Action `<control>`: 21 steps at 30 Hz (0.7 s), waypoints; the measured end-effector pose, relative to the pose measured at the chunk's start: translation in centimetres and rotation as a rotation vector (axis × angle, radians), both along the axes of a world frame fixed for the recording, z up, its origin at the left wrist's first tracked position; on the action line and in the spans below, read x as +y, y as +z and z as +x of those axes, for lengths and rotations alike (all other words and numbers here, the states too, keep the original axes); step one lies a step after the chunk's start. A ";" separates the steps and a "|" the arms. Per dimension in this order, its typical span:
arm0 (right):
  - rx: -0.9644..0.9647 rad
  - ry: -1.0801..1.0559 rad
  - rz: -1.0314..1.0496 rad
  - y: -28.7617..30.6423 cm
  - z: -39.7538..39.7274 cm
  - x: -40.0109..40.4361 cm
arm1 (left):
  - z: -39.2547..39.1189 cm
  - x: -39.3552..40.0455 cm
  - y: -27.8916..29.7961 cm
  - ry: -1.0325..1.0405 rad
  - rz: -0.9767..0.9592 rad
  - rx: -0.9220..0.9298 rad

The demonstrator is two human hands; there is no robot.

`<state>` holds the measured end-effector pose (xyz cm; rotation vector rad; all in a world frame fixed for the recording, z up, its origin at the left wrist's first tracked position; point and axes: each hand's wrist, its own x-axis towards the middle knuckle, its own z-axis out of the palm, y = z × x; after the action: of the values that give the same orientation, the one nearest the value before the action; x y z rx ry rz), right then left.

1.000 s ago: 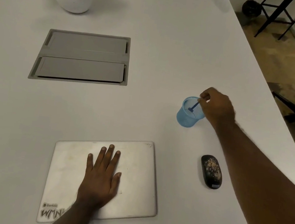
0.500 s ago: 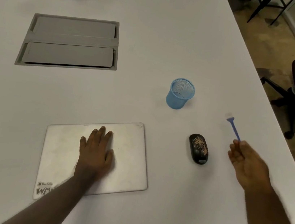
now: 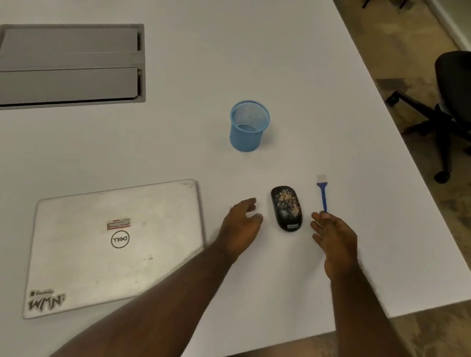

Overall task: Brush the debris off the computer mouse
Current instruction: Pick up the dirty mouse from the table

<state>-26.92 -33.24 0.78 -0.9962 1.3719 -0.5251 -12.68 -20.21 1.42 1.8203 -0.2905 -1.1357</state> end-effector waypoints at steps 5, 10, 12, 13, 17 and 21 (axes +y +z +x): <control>-0.001 0.024 0.001 -1.0 0.9 -0.7 | -1.1 -2.6 -0.4 0.003 0.076 0.068; -0.003 0.052 -0.021 -1.4 1.8 -0.7 | -1.5 -4.5 -0.7 0.079 0.071 0.091; -0.003 0.045 -0.029 -1.5 2.3 -0.7 | -1.7 -5.0 -0.9 0.103 0.056 0.081; -0.001 0.035 -0.033 -1.6 2.5 -0.7 | -1.8 -5.2 -1.0 0.107 0.049 0.079; 0.026 0.025 -0.038 -2.1 2.7 -0.7 | -1.9 -5.6 -1.2 0.148 0.050 0.109; 0.063 0.040 -0.073 -2.5 2.7 -0.4 | -2.0 -5.8 -1.5 0.190 0.048 0.130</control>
<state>-24.20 -33.64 -1.75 -1.1054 1.3939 -0.5206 -14.63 -26.02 -0.09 1.7656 -0.0140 -1.1285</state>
